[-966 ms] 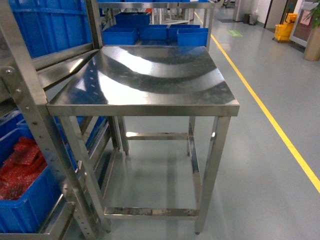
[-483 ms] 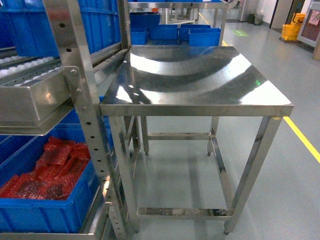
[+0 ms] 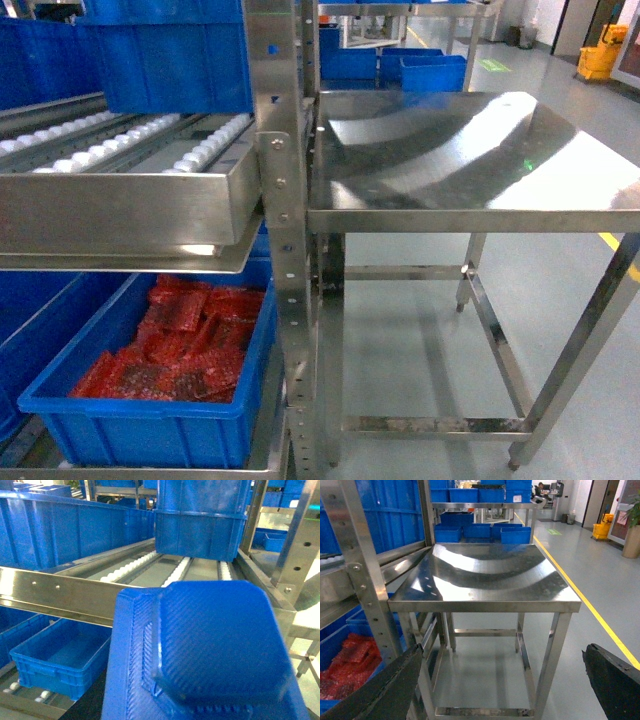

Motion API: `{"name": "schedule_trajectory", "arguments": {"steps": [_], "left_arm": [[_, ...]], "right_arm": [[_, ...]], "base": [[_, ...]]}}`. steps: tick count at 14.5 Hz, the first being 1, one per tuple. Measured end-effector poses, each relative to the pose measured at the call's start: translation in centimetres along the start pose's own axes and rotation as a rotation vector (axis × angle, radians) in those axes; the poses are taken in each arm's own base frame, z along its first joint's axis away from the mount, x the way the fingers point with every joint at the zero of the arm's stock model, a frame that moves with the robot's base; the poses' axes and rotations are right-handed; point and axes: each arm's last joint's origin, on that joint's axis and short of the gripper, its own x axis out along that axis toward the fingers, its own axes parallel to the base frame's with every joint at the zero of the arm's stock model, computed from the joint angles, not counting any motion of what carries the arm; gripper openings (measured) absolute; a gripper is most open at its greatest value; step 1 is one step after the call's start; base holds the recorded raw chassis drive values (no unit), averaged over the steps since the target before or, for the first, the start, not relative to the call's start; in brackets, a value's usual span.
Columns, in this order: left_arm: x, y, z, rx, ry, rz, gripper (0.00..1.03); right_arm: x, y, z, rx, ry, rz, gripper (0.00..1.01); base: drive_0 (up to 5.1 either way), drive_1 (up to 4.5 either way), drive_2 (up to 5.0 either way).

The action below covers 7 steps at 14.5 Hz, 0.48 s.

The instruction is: Pick blue part to blue bin on bottom shelf

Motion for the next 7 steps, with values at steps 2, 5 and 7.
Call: {"name": "schedule_trajectory", "arguments": {"steps": [2, 5, 7], "left_arm": [[0.0, 0.0, 0.01, -0.001, -0.001, 0.0, 0.43], [0.0, 0.0, -0.01, 0.001, 0.001, 0.0, 0.43], [0.01, -0.01, -0.02, 0.001, 0.002, -0.001, 0.43]], "right_arm": [[0.0, 0.0, 0.05, 0.0, -0.005, 0.0, 0.98], [0.0, 0.0, 0.0, 0.0, 0.0, 0.0, 0.98], [0.0, 0.0, 0.0, 0.0, 0.0, 0.0, 0.98]], "base": [[-5.1, 2.32, 2.3], [-5.1, 2.38, 2.4], [-5.0, 2.41, 2.4]]}}
